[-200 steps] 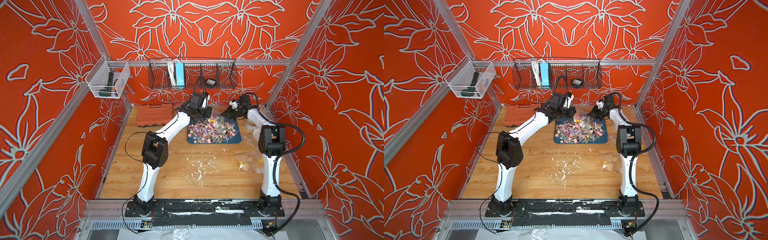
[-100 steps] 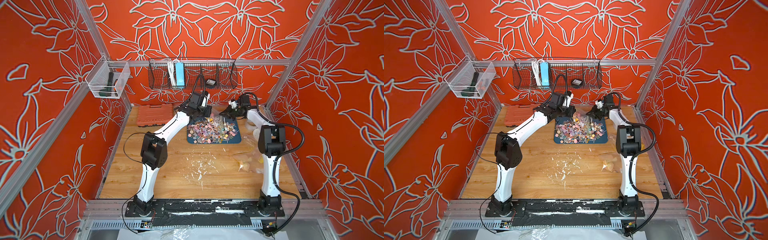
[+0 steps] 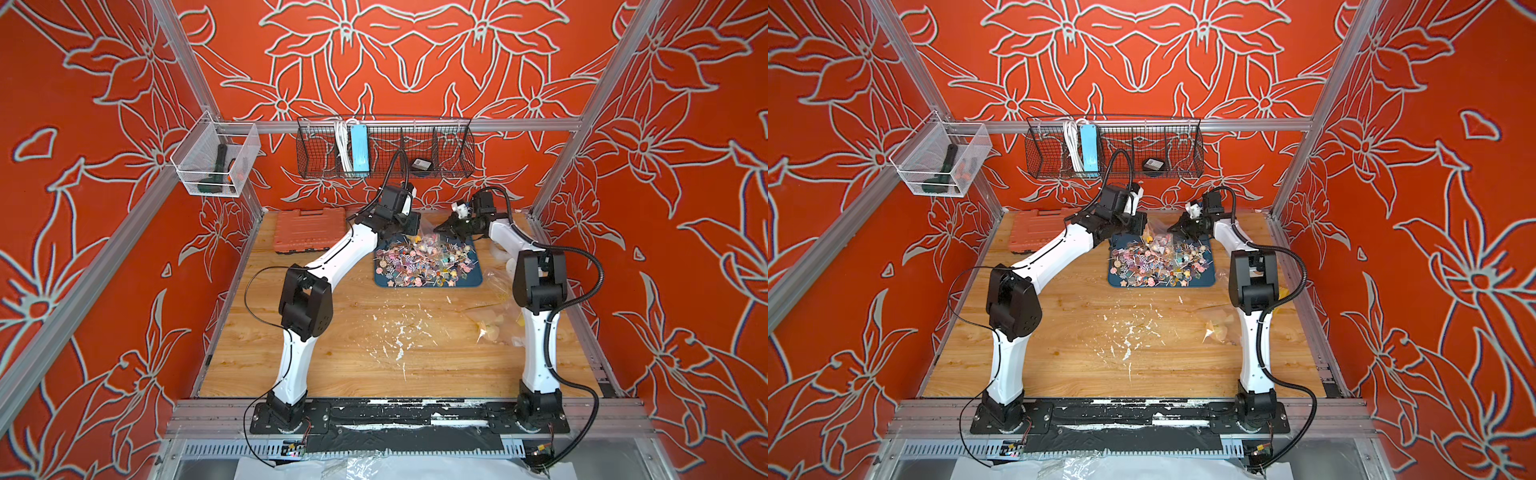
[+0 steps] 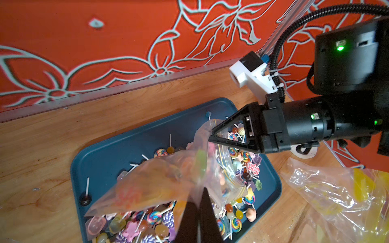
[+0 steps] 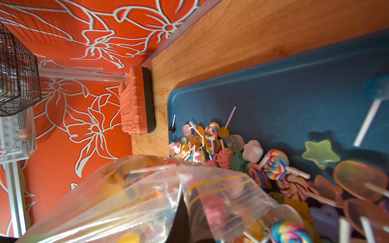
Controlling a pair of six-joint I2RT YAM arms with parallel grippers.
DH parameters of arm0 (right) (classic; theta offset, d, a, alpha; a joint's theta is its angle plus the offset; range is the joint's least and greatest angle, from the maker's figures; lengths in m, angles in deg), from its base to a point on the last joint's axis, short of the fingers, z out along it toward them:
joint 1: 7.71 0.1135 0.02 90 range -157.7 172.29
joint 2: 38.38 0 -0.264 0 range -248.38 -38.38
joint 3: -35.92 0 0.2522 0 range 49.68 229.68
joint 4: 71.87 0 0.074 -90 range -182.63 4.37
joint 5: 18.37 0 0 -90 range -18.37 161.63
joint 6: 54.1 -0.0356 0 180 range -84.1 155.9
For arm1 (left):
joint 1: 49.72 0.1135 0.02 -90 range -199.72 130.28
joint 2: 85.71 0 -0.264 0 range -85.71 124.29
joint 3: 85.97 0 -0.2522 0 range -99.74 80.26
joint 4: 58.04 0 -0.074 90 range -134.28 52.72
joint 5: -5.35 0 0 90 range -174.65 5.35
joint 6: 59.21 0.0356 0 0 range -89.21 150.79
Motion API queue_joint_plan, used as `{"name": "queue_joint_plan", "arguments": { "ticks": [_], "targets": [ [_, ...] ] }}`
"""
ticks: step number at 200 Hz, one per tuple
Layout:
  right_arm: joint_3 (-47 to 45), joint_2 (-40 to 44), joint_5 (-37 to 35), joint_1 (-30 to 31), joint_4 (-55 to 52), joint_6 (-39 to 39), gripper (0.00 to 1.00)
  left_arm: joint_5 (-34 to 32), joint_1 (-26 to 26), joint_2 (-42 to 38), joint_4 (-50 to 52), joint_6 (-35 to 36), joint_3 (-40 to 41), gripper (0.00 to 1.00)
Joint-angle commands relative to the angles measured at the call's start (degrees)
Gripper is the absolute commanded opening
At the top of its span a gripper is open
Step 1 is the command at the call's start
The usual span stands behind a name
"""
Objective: Pour candies out of the ziploc bag
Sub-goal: 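Pour the candies out of the ziploc bag onto the tray.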
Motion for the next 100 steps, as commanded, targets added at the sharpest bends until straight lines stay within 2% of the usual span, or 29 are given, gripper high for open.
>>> {"name": "queue_joint_plan", "arguments": {
  "ticks": [1,100],
  "targets": [
    [-0.7,-1.6,-0.4,0.5,-0.3,-0.3,0.0,-1.7,0.9,-5.0,-3.9,1.3,-0.2,0.0],
    [1.1,-2.7,-0.6,2.8,-1.2,-0.1,0.0,-2.4,2.4,-6.7,-4.5,1.6,1.6,0.0]
  ]
}}
